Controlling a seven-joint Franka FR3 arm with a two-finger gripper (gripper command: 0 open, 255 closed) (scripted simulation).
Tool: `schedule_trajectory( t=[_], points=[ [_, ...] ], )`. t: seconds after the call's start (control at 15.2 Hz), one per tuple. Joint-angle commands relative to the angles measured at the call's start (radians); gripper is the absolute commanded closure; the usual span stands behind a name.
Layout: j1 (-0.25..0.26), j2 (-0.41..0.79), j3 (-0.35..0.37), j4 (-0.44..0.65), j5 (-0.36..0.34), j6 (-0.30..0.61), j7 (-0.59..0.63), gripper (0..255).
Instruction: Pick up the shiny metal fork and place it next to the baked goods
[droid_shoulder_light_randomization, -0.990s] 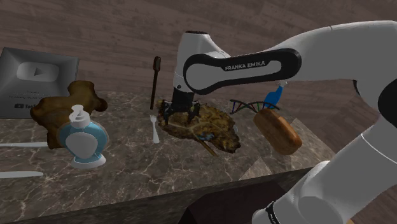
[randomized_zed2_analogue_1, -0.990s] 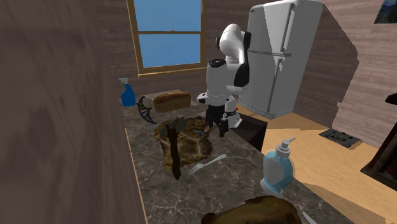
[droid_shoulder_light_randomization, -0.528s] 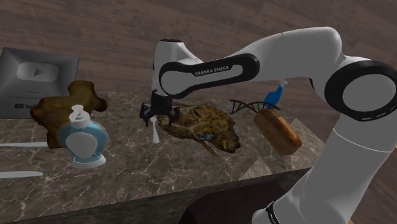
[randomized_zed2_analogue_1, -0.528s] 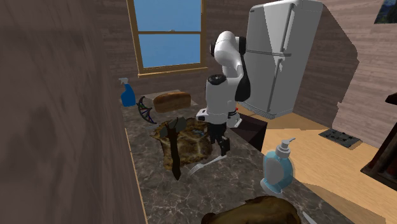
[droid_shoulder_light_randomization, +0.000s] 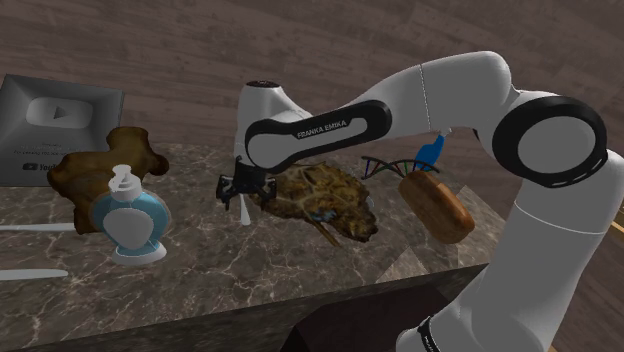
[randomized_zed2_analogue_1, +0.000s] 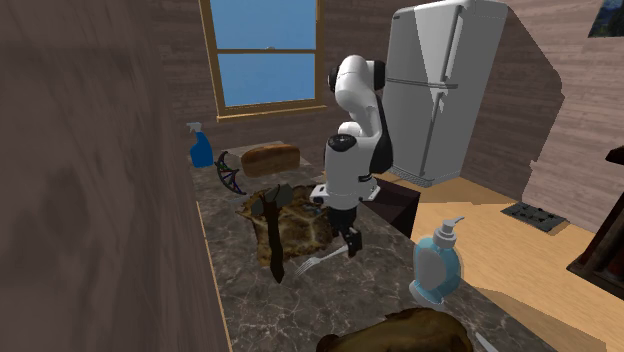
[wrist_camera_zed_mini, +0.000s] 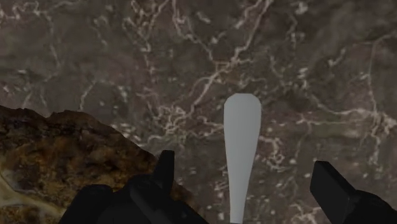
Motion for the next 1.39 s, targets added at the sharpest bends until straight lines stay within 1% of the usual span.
schedule_trajectory(
  t=[0.0, 0.4, 0.46, 1.06, 1.32],
  points=[
    [0.000, 0.007, -0.002, -0.001, -0.003, 0.008, 0.000, 0],
    [0.000, 0.007, -0.002, -0.001, -0.003, 0.008, 0.000, 0],
    [0.000, 0.007, -0.002, -0.001, -0.003, 0.008, 0.000, 255],
    [0.000, 0.007, -0.002, -0.001, -0.003, 0.008, 0.000, 255],
    [-0.004, -0.022, 0.003, 0.017, 0.009, -0.037, -0.006, 255]
  ],
)
